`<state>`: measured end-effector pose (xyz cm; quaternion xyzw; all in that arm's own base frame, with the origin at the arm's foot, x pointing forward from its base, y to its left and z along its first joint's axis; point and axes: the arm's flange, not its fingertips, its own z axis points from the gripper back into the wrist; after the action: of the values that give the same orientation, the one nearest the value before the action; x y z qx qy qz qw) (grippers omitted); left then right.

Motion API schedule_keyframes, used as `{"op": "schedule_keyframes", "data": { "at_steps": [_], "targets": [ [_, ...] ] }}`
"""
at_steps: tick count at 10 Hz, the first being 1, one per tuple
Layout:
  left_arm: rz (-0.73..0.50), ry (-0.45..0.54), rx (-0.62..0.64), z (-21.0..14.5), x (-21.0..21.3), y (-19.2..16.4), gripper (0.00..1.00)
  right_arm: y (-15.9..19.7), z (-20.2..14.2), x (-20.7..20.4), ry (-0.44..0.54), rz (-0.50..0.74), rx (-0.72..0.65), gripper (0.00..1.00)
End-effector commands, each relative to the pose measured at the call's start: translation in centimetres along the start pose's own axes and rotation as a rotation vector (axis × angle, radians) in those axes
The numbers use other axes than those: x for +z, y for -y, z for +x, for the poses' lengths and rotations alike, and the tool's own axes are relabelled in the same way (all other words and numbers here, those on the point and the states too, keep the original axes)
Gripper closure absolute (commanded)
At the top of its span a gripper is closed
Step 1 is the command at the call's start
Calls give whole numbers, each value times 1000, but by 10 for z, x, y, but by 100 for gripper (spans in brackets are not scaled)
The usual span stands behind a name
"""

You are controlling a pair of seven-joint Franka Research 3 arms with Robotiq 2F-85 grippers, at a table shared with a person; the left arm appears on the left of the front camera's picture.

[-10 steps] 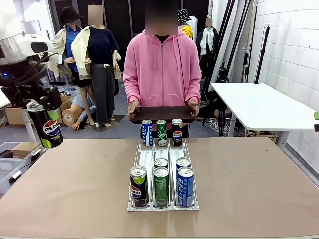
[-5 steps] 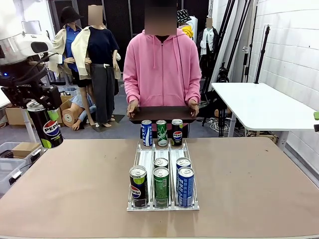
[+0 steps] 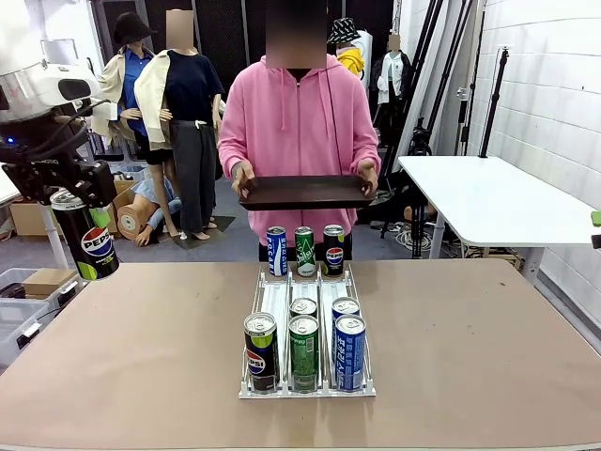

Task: Retrieve and hand over the desired beverage to the person.
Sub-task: Place the picked can on the Handle tray extended by the person.

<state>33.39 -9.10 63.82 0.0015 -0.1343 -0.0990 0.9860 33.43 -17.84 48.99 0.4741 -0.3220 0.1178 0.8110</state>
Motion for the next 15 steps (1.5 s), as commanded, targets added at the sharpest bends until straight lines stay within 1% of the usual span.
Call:
{"op": "schedule_keyframes", "data": {
  "at_steps": [1, 10, 12, 15],
  "targets": [
    [3, 11, 2, 0, 4, -2, 100, 0, 1, 0, 8, 14, 6, 0],
    [3, 11, 2, 0, 4, -2, 100, 0, 1, 0, 8, 14, 6, 0],
    [-13, -2, -10, 1, 1, 4, 100, 0, 1, 0, 8, 14, 6, 0],
    [-29, 8, 47, 5, 6, 23, 100, 0, 1, 0, 8, 14, 6, 0]
  ]
}}
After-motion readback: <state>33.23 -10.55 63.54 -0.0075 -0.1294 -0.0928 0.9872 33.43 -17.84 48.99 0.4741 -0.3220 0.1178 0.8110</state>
